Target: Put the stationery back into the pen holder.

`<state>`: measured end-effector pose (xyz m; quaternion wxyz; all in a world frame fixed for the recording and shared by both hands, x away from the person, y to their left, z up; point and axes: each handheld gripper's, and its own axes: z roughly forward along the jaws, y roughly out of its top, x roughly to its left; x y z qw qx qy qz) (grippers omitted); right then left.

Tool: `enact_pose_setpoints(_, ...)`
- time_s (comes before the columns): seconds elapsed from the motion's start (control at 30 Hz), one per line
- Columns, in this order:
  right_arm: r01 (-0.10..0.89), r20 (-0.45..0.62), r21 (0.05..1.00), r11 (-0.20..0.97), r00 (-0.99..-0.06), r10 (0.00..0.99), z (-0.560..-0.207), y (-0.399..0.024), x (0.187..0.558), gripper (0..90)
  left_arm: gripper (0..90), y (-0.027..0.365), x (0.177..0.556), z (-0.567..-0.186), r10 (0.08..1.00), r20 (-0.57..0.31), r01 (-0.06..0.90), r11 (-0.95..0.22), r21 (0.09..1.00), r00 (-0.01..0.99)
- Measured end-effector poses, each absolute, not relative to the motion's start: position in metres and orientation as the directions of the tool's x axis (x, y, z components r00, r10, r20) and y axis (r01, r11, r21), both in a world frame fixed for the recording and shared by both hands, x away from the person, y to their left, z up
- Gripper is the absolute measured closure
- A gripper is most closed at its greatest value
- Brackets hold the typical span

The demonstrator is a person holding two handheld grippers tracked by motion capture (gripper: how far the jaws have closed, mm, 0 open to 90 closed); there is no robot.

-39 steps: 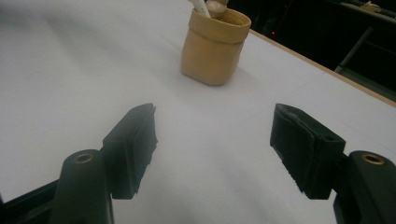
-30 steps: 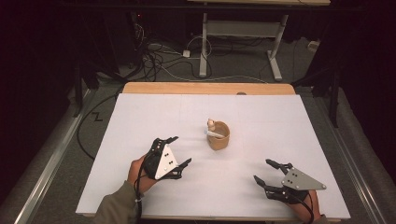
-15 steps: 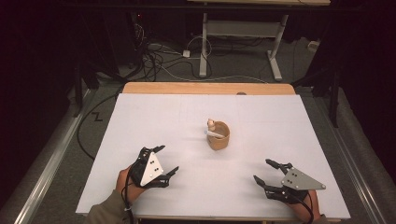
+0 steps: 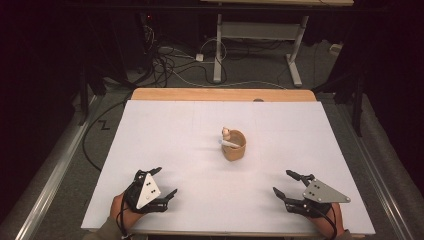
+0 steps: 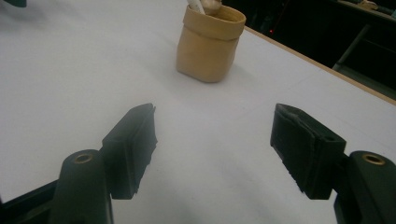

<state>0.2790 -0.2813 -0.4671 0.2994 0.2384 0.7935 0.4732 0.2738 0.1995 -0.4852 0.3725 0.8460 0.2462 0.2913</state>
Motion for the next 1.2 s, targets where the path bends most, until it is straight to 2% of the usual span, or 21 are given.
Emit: enact_pose_setpoints(1.2, 0.083, -0.261, 0.890, 0.448, -0.713, 0.651, -0.4657, -0.2758, 0.2766, 31.1, 17.0, 0.2013, 0.2702, -0.4868, 0.623, 0.306, 0.194, -0.604, 0.773, 0.720)
